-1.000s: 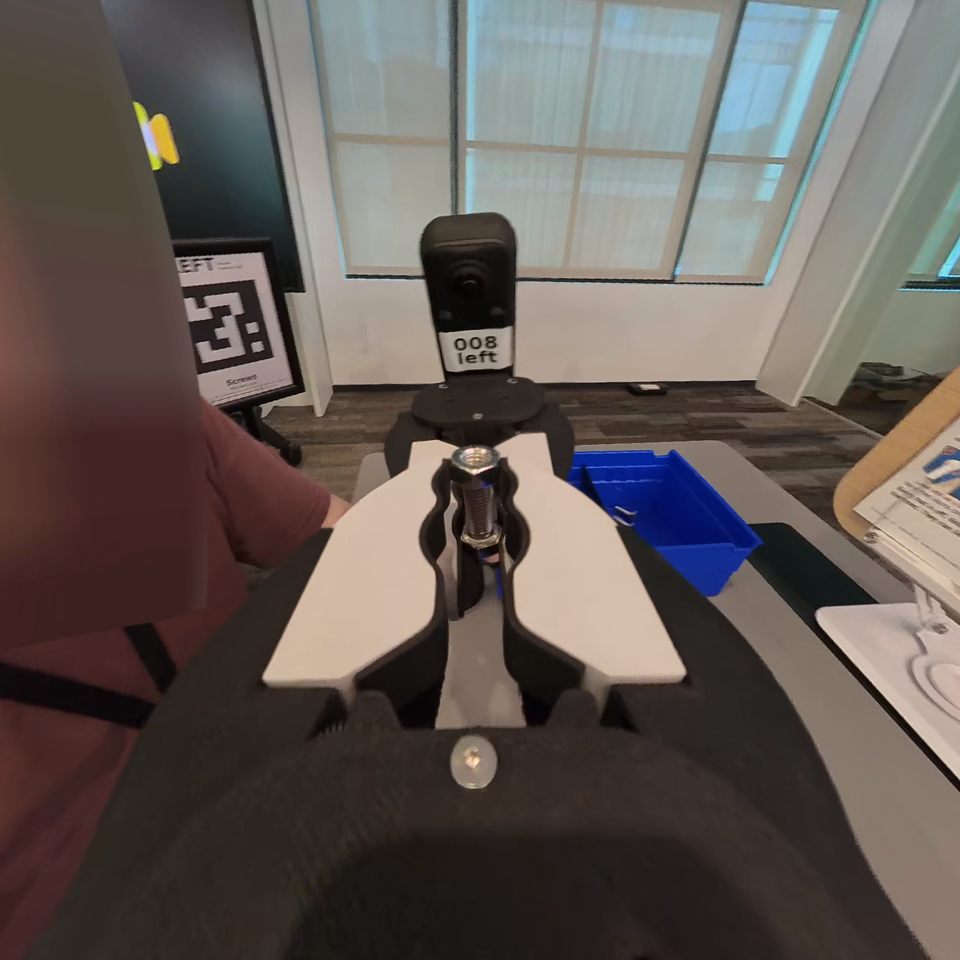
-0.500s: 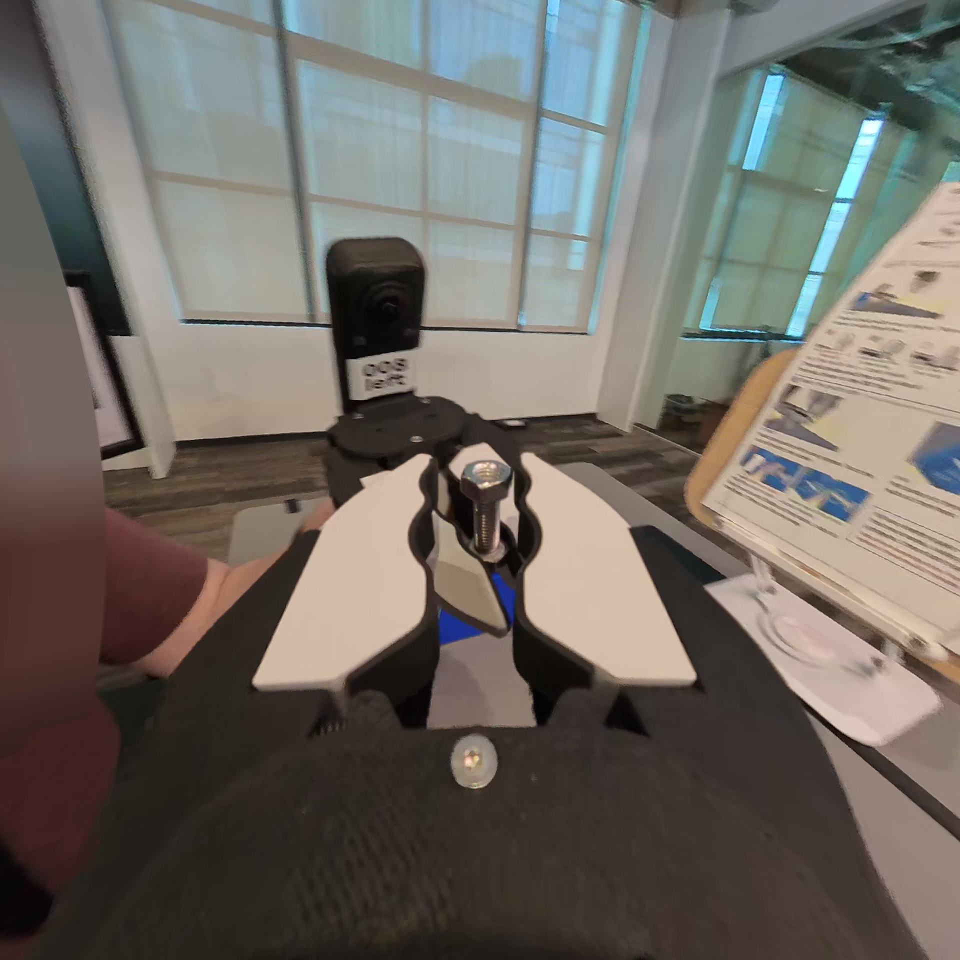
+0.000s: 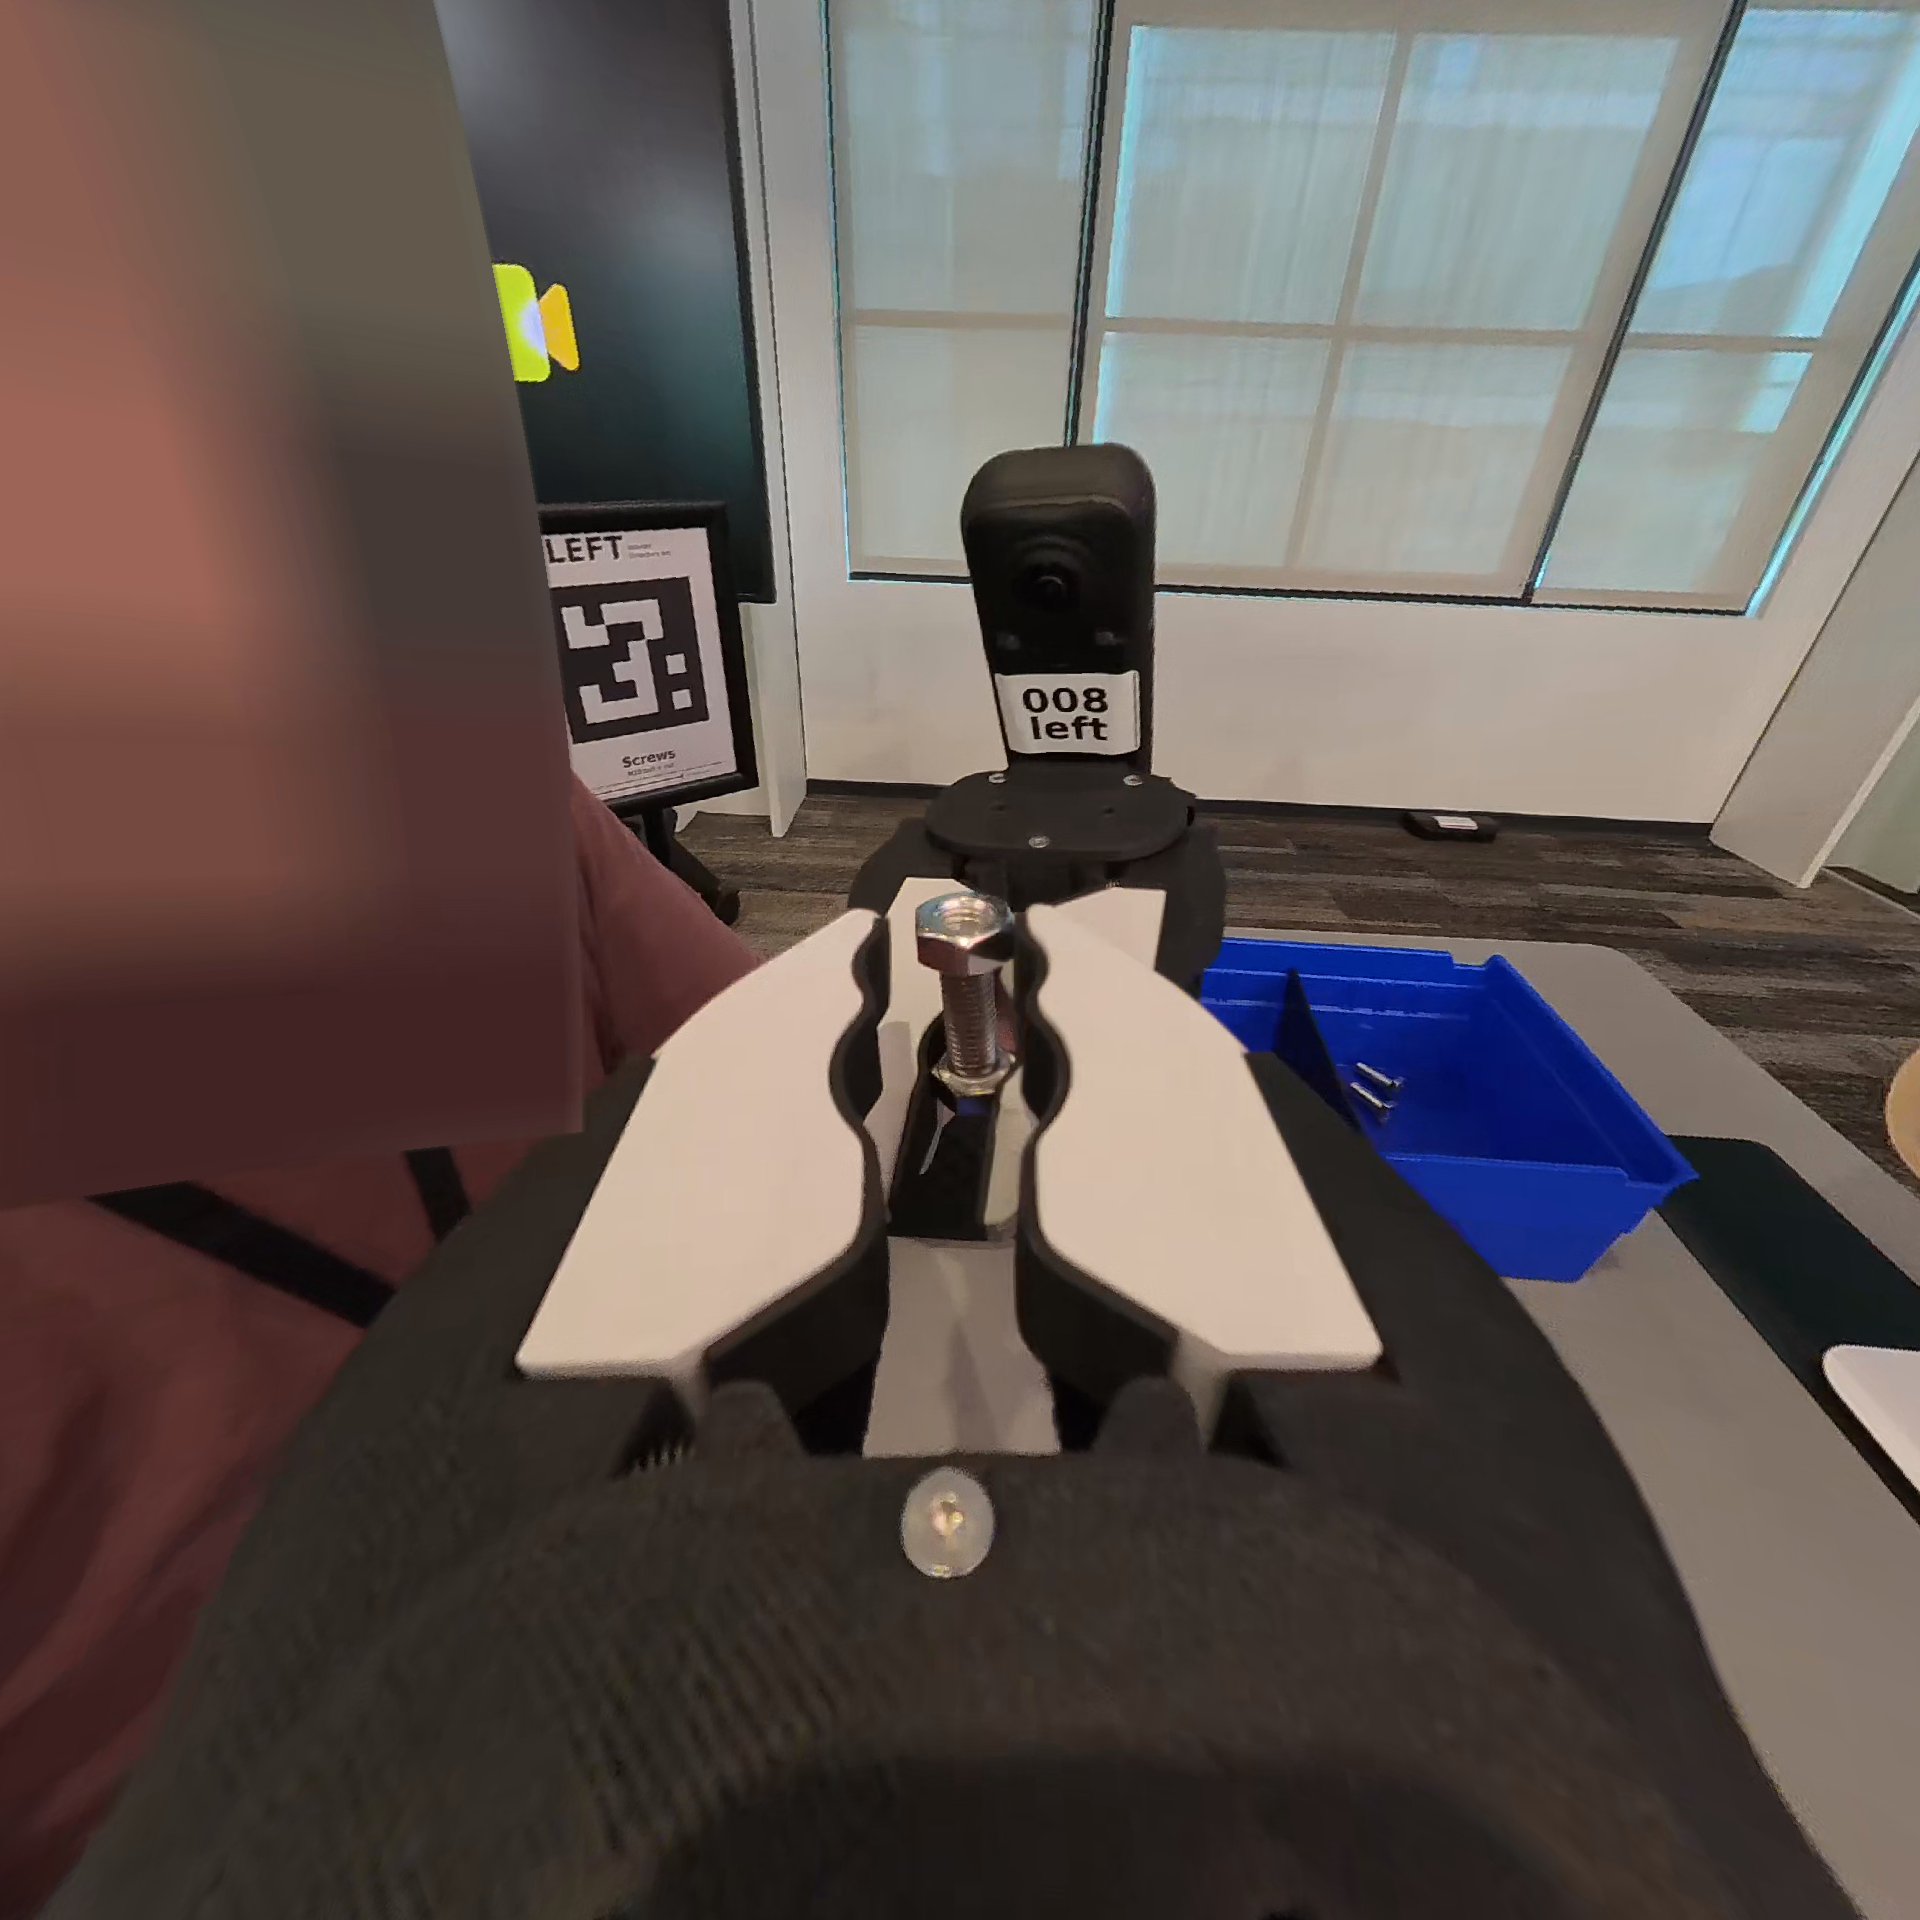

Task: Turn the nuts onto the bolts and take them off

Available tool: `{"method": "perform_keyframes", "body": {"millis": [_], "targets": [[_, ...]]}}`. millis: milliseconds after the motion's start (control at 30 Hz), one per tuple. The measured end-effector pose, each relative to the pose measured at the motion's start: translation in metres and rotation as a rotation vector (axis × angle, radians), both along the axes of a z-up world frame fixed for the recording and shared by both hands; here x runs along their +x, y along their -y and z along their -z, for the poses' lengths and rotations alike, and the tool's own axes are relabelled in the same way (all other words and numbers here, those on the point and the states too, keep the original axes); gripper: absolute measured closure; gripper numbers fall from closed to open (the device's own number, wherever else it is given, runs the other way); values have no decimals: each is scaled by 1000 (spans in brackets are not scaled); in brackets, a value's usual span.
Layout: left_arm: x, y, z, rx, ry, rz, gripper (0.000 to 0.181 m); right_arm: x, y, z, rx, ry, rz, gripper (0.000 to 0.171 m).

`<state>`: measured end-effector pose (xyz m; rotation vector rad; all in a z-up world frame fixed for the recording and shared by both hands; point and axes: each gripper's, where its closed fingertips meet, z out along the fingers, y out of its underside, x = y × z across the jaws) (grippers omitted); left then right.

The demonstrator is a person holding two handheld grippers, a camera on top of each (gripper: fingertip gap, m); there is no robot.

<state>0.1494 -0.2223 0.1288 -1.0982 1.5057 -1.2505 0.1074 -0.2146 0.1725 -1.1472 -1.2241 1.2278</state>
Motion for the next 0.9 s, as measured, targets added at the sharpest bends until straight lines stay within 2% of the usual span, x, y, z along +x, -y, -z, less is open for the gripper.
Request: {"method": "perform_keyframes", "body": {"millis": [233,467,567,633,700,800,900], "targets": [[0,-12,0,19,0,-74,168,-1,-14,1,11,-22,124,154],[0,-52,4,89,-19,-352,168,2,-46,5,44,-46,554,154],[-1,-57,6,104,-30,-388,168,2,-49,7,52,-58,623,153],[-1,-55,6,96,-29,-368,168,1,-46,6,59,-55,591,152],[0,-46,4,65,-19,-304,168,-2,-37,4,80,-50,496,137],[1,-29,2,32,-7,-189,168,-4,-17,1,104,-25,300,134],[0,-14,-1,-10,2,-89,168,0,-10,-5,108,-25,204,135]]}}
